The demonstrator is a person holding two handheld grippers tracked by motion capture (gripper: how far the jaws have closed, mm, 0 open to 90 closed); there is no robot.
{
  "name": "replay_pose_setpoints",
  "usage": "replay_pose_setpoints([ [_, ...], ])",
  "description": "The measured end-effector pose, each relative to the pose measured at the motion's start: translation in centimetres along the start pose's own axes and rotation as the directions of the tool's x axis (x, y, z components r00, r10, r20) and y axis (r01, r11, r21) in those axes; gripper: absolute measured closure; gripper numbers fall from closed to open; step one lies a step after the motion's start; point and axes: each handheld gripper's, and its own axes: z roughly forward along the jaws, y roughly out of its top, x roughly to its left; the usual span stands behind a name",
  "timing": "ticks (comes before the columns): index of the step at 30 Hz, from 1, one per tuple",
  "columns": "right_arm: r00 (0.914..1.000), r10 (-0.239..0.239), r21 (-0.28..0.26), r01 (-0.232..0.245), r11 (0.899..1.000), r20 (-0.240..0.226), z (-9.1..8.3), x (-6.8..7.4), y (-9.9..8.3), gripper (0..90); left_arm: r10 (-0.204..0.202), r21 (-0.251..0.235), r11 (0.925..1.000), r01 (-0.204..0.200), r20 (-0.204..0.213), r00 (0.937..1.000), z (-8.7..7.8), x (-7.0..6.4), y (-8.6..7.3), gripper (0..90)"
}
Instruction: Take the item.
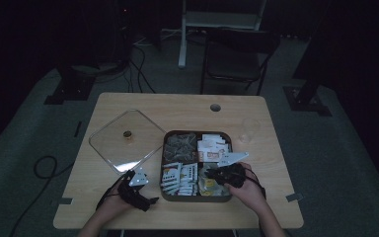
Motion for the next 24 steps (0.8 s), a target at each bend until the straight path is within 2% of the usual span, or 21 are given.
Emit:
replay_pose_setpoints([
  [6, 0.9998, -0.009, -0.039, 0.009, 0.999, -0.018, -1.4, 0.3, 0.7, 85.3, 0.001, 0.000, 1.0000, -0.001, -0.001, 1.0000, 0.0, 0.0, 0.0, 0.3],
  [9, 0.9997, 0.001, -0.085, -0.003, 0.996, -0.024, -2.4, 0.2, 1.0, 85.3, 0.001, 0.001, 1.0000, -0.001, -0.001, 1.0000, 0.0, 0.0, 0.0, 0.3],
  [13, 0.9998, 0.019, -0.141, -0.020, 0.990, -0.011, -3.5, -0.1, 1.3, 85.3, 0.000, 0.000, 1.0000, 0.000, 0.000, 1.0000, 0.0, 0.0, 0.0, 0.3],
  [24, 0.9965, 0.058, -0.209, -0.045, 0.977, 0.060, -5.4, -2.2, 1.5, 85.4, 0.000, 0.000, 1.0000, 0.000, -0.001, 1.0000, 0.0, 0.0, 0.0, 0.3],
])
